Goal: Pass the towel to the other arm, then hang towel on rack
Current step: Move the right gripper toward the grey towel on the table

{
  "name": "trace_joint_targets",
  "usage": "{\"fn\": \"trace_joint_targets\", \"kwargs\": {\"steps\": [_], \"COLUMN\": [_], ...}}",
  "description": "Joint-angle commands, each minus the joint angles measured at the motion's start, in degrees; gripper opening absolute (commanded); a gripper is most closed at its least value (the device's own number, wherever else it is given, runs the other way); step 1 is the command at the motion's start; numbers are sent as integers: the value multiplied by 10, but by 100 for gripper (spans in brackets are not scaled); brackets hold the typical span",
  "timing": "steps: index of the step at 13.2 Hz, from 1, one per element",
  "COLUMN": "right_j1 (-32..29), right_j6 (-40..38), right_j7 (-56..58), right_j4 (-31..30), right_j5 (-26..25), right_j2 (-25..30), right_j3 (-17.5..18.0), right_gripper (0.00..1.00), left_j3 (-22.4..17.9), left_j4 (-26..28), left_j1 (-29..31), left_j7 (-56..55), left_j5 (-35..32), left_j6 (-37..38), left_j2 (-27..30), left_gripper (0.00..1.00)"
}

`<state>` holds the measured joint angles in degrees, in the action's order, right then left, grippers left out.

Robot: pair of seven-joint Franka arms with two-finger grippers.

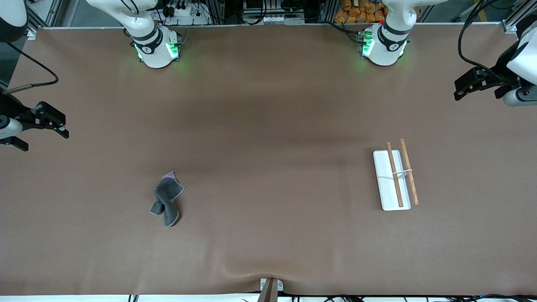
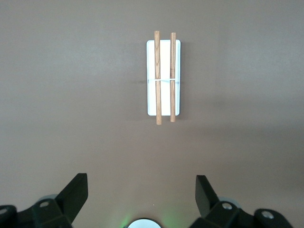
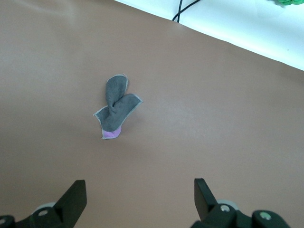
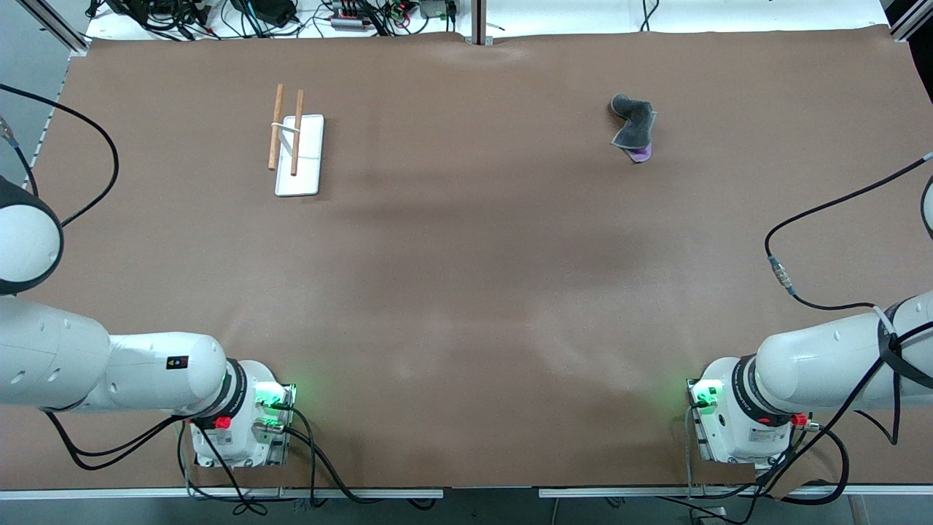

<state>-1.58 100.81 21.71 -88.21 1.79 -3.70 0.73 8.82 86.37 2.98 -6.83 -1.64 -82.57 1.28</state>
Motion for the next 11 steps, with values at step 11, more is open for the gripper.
{"fn": "trace_joint_targets", "kwargs": {"steps": [11], "right_j1": [4], "right_j6": [-5], "right_j7": [5], "right_j4": [19], "right_j5": [-10], "right_j2": [-60], "right_j3": [-9], "right_gripper": [100], "left_j3": [2], "left_j4": [-8], "left_j1": [0], "left_j7": [16], "left_j5": [-5], "left_j6": [8], "left_j2": [4], "left_gripper": [100]}}
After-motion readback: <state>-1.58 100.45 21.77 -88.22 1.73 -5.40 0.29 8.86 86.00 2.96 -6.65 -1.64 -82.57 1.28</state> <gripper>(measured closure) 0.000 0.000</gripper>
